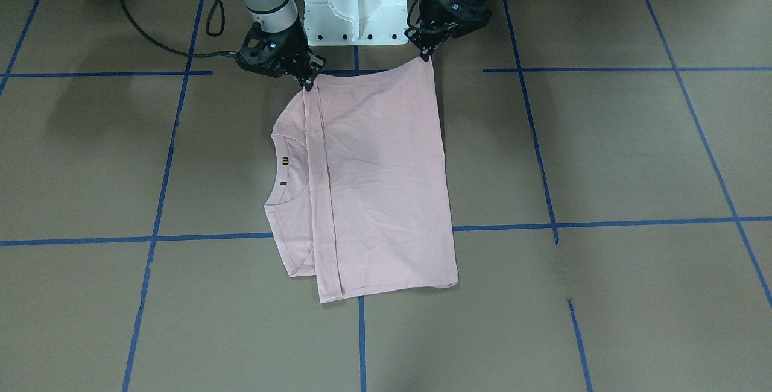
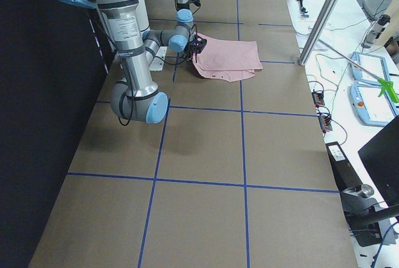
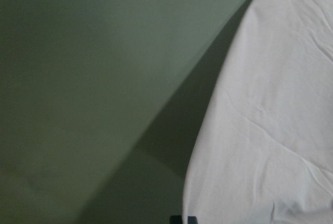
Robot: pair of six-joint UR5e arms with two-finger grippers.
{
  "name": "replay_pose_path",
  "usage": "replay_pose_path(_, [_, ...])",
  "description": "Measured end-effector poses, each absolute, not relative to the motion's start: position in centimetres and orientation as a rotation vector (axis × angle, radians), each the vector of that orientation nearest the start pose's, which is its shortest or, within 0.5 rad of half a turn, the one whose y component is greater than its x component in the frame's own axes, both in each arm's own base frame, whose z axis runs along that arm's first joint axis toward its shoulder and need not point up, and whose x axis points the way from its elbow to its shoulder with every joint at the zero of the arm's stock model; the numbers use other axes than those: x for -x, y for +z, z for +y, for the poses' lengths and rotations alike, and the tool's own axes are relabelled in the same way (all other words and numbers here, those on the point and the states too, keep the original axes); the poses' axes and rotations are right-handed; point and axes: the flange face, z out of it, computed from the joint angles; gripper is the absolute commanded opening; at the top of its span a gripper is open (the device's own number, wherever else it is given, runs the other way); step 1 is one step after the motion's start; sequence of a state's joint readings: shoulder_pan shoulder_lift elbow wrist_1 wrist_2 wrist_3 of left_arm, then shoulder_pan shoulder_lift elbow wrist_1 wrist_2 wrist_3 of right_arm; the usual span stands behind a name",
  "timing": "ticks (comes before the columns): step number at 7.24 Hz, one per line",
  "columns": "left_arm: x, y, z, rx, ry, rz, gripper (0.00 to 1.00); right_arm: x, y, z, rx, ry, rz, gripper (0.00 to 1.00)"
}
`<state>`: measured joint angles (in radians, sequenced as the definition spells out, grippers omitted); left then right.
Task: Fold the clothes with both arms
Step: 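Lift the near edge with both grippers and fold it away from the robot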
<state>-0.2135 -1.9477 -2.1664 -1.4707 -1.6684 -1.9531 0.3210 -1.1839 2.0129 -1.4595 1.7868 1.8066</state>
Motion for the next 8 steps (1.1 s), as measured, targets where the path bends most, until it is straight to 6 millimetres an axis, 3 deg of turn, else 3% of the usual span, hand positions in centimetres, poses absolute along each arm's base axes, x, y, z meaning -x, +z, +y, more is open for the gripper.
replay_pose_path(1, [-47.1, 21.1, -21.3, 0.196, -0.486, 0.866, 0.00, 48.3, 23.8, -26.3, 0.177, 0.379, -0.975, 0.00])
replay_pose_path(3, [-45.4, 19.8, -19.7, 0.232, -0.464, 0.856, 0.00, 47.4, 23.1, -24.2, 0.192, 0.345, -0.997, 0.00])
replay_pose_path(5, [-45.7, 19.6, -20.0, 0.232, -0.470, 0.862, 0.00, 48.1, 22.6, -25.4, 0.172, 0.362, -1.005, 0.00])
replay_pose_path(6, [-46.0, 19.9, -21.7, 0.216, -0.498, 0.872, 0.00, 48.4, 22.3, -27.1, 0.155, 0.387, -1.008, 0.00])
replay_pose_path(8, [-45.8, 21.2, -27.3, 0.165, -0.587, 0.894, 0.00, 48.4, 22.0, -30.4, 0.109, 0.413, -1.012, 0.00])
